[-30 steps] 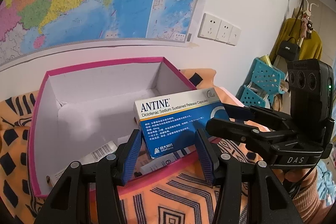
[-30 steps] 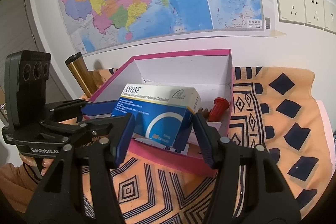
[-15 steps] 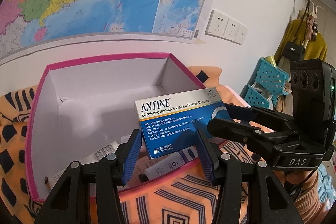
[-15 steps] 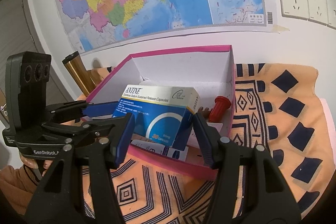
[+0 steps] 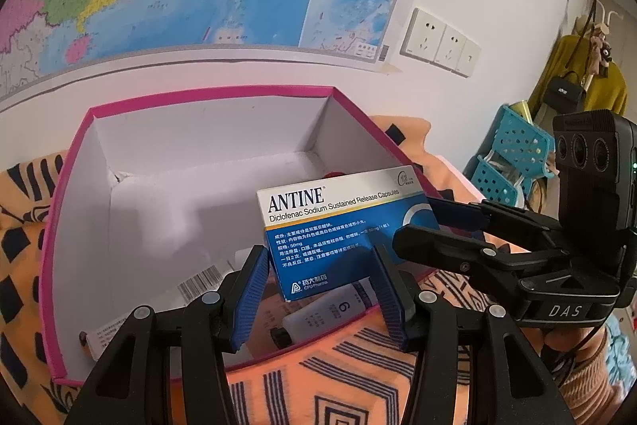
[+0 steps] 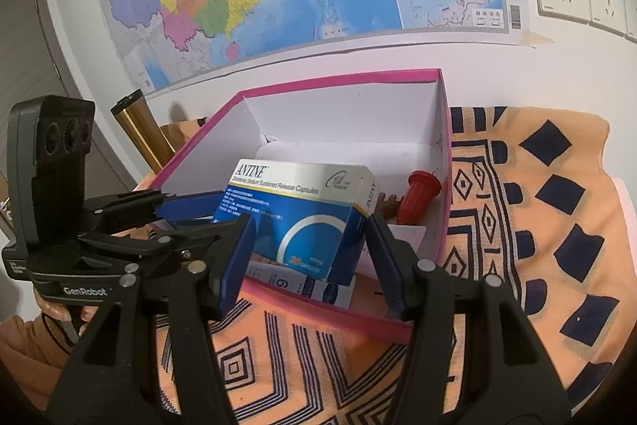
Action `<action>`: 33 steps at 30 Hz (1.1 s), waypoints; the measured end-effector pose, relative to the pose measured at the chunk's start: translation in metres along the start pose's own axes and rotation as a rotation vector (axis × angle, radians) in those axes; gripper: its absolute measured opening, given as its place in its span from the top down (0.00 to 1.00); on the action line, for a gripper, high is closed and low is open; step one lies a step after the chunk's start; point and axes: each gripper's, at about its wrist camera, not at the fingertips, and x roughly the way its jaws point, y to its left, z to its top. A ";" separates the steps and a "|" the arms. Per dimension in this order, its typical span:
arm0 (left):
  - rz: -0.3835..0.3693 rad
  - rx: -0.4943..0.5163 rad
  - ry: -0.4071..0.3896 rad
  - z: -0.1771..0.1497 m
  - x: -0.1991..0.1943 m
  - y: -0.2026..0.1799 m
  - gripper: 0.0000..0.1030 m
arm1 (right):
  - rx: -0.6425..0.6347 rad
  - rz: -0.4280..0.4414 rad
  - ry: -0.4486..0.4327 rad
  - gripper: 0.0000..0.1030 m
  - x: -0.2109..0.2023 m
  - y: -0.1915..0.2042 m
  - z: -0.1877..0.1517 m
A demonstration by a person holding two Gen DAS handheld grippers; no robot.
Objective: Organize rigid objects
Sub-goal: 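Open the right gripper to release the ANTINE box, then withdraw the right gripper up out of the magenta box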
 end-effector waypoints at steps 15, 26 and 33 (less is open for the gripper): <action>0.035 0.001 0.017 -0.005 0.006 0.003 0.49 | -0.031 -0.067 0.028 0.42 0.009 0.009 -0.005; 0.083 0.034 -0.125 -0.028 -0.039 -0.006 0.08 | -0.086 -0.125 -0.071 0.24 -0.028 0.032 -0.031; 0.185 -0.013 -0.193 -0.059 -0.074 0.001 0.00 | -0.140 -0.206 -0.127 0.03 -0.046 0.061 -0.069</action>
